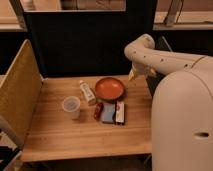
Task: Place the pepper in the ceramic cup
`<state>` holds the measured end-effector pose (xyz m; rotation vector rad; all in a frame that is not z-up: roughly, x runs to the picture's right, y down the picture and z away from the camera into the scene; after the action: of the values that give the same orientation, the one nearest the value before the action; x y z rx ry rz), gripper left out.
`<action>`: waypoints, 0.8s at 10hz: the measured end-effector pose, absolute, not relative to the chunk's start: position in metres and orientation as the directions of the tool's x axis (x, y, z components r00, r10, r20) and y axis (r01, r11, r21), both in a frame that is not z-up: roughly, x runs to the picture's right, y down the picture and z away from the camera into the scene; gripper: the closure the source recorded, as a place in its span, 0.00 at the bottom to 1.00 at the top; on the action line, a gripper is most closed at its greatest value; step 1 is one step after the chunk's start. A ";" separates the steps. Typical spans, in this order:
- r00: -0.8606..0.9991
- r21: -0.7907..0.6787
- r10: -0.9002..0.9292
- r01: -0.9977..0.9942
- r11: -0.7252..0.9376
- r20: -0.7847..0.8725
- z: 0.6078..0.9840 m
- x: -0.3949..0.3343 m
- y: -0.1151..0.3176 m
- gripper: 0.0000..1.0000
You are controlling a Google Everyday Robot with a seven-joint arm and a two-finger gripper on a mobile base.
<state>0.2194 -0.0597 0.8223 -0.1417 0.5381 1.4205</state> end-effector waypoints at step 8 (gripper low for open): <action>0.205 0.081 0.878 -0.961 0.264 -0.433 0.776 0.137 -0.006 0.20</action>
<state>0.1368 -0.0064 0.7758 -0.2250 0.4360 1.2970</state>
